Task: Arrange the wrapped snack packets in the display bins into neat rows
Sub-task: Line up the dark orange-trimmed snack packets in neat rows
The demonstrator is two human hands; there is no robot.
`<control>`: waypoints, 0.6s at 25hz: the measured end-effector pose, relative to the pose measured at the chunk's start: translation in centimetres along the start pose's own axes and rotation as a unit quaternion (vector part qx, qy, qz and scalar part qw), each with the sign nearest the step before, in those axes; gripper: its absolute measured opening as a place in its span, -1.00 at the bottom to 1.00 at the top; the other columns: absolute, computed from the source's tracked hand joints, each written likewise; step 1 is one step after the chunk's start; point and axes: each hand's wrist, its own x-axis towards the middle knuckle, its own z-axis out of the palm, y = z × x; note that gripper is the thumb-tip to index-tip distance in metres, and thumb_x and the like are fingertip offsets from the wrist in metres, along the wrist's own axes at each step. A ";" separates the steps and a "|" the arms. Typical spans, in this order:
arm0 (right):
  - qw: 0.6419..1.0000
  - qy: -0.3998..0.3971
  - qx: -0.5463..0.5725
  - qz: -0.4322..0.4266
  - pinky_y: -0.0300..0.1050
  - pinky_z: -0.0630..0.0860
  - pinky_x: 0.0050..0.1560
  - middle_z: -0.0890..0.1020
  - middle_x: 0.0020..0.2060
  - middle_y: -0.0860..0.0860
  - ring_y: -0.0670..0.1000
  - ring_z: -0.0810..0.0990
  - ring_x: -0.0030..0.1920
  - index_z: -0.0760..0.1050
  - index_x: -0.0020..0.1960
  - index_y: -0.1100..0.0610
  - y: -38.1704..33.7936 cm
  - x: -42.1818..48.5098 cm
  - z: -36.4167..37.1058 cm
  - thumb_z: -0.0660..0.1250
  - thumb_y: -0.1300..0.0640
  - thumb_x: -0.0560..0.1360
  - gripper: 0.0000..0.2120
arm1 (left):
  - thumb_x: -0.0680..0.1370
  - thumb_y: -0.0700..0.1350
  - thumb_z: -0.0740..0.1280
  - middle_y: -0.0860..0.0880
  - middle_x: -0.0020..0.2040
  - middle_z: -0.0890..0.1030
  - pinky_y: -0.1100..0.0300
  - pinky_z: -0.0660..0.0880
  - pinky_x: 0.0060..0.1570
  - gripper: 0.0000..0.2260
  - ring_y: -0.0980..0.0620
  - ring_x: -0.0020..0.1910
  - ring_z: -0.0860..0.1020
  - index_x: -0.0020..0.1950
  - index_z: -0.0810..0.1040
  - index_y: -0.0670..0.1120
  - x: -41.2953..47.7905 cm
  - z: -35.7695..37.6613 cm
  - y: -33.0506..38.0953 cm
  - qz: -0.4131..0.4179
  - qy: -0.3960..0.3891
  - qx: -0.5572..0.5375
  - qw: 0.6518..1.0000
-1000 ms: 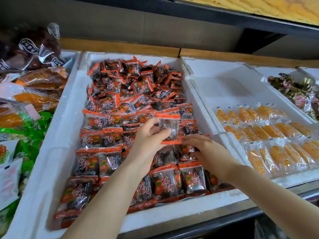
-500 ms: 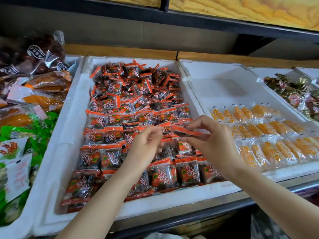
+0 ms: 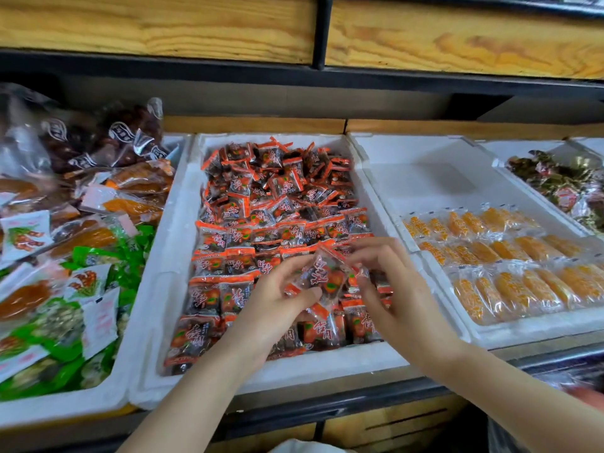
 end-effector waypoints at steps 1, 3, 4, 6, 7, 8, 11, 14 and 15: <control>0.998 -0.007 0.027 0.057 -0.30 0.42 0.19 0.47 0.12 -0.16 -0.21 0.45 0.19 0.38 0.14 -0.09 -0.3 0.3 -0.2 0.24 0.14 0.55 -0.78 | 0.54 -0.21 0.35 0.19 0.16 0.53 0.40 0.49 -0.10 -0.63 0.28 -0.05 0.60 0.05 0.46 0.31 -0.2 -0.3 0.3 0.017 -0.013 0.051 0.998; 0.967 -0.090 0.104 0.214 -0.17 0.52 0.12 0.54 0.05 -0.17 -0.15 0.55 0.07 0.37 0.14 -0.14 -0.7 1.0 -0.4 0.34 0.08 0.51 -0.73 | 0.55 -0.16 0.35 0.31 0.09 0.51 0.40 0.43 -0.02 -0.65 0.34 -0.03 0.55 0.09 0.44 0.32 -0.3 -0.8 0.6 0.039 -0.023 0.136 0.990; 0.953 -0.128 0.107 0.253 -0.12 0.56 0.04 0.58 -0.03 -0.15 -0.10 0.60 -0.03 0.41 0.10 -0.12 -0.6 1.2 -0.3 0.39 0.06 0.47 -0.74 | 0.54 -0.16 0.36 0.27 0.10 0.53 0.34 0.44 0.06 -0.67 0.30 0.02 0.55 0.12 0.44 0.28 -0.1 -1.0 0.5 0.047 -0.019 0.161 0.986; 0.947 -0.161 0.066 0.270 -0.18 0.56 -0.14 0.62 -0.24 -0.13 -0.09 0.60 -0.24 0.49 -0.07 -0.02 -0.7 1.6 -0.3 0.45 0.01 0.40 -0.82 | 0.52 -0.16 0.39 0.16 0.06 0.62 0.18 0.46 0.16 -0.70 0.20 0.04 0.57 0.13 0.44 0.16 0.5 -1.6 0.6 0.055 0.000 0.175 0.983; 0.947 -0.168 0.066 0.264 -0.26 0.51 -0.23 0.60 -0.36 -0.17 -0.14 0.56 -0.33 0.50 -0.20 0.01 -0.8 1.7 -0.4 0.46 0.00 0.38 -0.84 | 0.50 -0.15 0.40 0.13 0.00 0.65 0.14 0.47 0.15 -0.72 0.16 0.00 0.59 0.11 0.43 0.12 0.8 -1.9 0.7 0.061 0.009 0.173 0.983; 0.946 -0.181 0.067 0.262 -0.36 0.41 -0.32 0.54 -0.46 -0.20 -0.19 0.48 -0.41 0.47 -0.31 0.01 -0.8 1.8 -0.4 0.47 -0.01 0.37 -0.80 | 0.49 -0.14 0.41 0.12 -0.07 0.67 0.15 0.47 0.10 -0.74 0.15 -0.05 0.61 0.07 0.43 0.10 1.2 -2.2 0.8 0.071 0.013 0.180 0.981; 0.955 -0.194 0.032 0.221 -0.40 0.31 -0.38 0.42 -0.50 -0.18 -0.20 0.36 -0.44 0.41 -0.34 0.01 -1.0 2.1 -0.1 0.46 0.00 0.38 -0.74 | 0.49 -0.12 0.42 0.16 -0.19 0.67 0.35 0.44 -0.08 -0.83 0.19 -0.14 0.60 -0.03 0.47 0.07 2.1 -2.3 1.3 0.110 -0.014 0.242 0.964; 0.959 -0.188 0.042 0.210 -0.37 0.43 -0.35 0.56 -0.42 -0.24 -0.21 0.51 -0.39 0.49 -0.16 0.01 -0.9 2.9 0.8 0.42 0.05 0.43 -0.89 | 0.52 -0.11 0.39 0.16 -0.13 0.66 0.50 0.40 -0.12 -0.86 0.26 -0.12 0.56 -0.02 0.47 0.07 3.1 -2.0 0.9 0.133 -0.021 0.271 0.953; 0.958 -0.181 0.036 0.221 -0.39 0.44 -0.36 0.58 -0.41 -0.28 -0.23 0.53 -0.39 0.50 -0.12 0.03 -0.6 3.4 0.9 0.40 0.06 0.45 -0.91 | 0.54 -0.09 0.36 0.18 -0.04 0.63 0.53 0.38 -0.08 -0.87 0.30 -0.06 0.54 0.04 0.47 0.08 3.4 -2.2 0.6 0.141 -0.012 0.280 0.949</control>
